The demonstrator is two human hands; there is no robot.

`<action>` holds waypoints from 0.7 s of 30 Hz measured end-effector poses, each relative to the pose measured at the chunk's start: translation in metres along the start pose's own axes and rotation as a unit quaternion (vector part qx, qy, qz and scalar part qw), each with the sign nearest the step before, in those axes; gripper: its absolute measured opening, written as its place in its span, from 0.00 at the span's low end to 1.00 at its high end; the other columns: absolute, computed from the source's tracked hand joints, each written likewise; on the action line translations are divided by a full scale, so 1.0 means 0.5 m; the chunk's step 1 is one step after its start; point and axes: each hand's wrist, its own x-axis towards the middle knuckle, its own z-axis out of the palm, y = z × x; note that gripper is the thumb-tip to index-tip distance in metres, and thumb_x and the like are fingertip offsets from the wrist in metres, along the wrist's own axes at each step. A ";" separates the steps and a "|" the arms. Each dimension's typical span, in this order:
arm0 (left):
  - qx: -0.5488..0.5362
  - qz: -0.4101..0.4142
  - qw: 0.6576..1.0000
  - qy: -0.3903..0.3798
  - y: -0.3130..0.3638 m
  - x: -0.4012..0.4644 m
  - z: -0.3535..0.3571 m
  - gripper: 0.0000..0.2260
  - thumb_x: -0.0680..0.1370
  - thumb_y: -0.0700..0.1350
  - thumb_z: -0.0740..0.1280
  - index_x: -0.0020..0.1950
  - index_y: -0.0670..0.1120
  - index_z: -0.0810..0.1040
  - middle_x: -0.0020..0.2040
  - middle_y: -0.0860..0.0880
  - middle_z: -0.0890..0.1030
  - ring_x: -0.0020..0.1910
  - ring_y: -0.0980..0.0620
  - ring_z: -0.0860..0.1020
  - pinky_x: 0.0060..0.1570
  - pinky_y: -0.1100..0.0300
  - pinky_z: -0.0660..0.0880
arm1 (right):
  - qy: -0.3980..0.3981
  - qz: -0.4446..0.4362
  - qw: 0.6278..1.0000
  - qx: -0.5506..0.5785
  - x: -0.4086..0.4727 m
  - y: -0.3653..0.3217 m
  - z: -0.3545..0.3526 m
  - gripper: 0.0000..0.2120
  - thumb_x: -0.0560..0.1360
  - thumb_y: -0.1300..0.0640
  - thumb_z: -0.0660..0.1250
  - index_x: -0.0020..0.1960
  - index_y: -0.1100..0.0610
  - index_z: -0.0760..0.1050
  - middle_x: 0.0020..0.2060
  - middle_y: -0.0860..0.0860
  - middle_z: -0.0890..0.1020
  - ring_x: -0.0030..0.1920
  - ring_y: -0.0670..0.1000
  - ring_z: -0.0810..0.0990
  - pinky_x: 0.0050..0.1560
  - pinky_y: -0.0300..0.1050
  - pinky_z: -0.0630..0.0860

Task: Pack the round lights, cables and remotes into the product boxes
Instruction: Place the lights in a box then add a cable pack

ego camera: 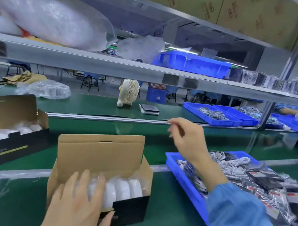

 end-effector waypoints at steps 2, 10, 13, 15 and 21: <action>-0.014 -0.046 0.998 -0.030 0.015 -0.011 0.009 0.31 0.59 0.61 0.73 0.50 0.37 0.86 0.49 0.28 0.81 0.42 0.24 0.80 0.31 0.32 0.77 | -0.065 0.153 0.962 -0.218 0.016 0.136 -0.025 0.18 0.77 0.59 0.63 0.67 0.55 0.73 0.60 0.54 0.78 0.59 0.59 0.77 0.57 0.54 0.75; -0.051 -0.056 0.994 -0.076 0.005 0.016 0.024 0.25 0.63 0.68 0.65 0.39 0.47 0.85 0.35 0.41 0.80 0.35 0.36 0.79 0.22 0.48 0.75 | -0.245 0.300 0.845 -0.369 -0.081 0.389 -0.089 0.15 0.76 0.54 0.62 0.61 0.50 0.77 0.58 0.54 0.76 0.59 0.59 0.77 0.58 0.52 0.74; -0.043 -0.050 0.996 -0.066 0.003 0.024 0.044 0.28 0.65 0.66 0.56 0.38 0.46 0.85 0.33 0.42 0.79 0.32 0.38 0.78 0.19 0.52 0.73 | -0.209 0.255 0.854 -0.402 -0.061 0.367 -0.099 0.13 0.75 0.61 0.62 0.58 0.53 0.78 0.54 0.56 0.78 0.54 0.61 0.79 0.52 0.52 0.76; -0.031 -0.033 0.997 -0.055 0.011 0.023 0.046 0.26 0.66 0.64 0.56 0.37 0.44 0.84 0.32 0.42 0.78 0.30 0.39 0.78 0.19 0.52 0.73 | -0.208 0.254 0.864 -0.381 -0.052 0.357 -0.108 0.15 0.75 0.64 0.62 0.59 0.54 0.78 0.56 0.57 0.77 0.54 0.62 0.78 0.53 0.52 0.76; 0.012 -0.009 1.000 0.000 0.032 0.006 0.052 0.23 0.70 0.57 0.62 0.40 0.37 0.82 0.34 0.37 0.77 0.29 0.37 0.77 0.24 0.47 0.76 | -0.267 0.279 0.841 -0.379 -0.081 0.325 -0.117 0.18 0.75 0.62 0.63 0.63 0.51 0.78 0.57 0.59 0.80 0.56 0.61 0.79 0.55 0.50 0.77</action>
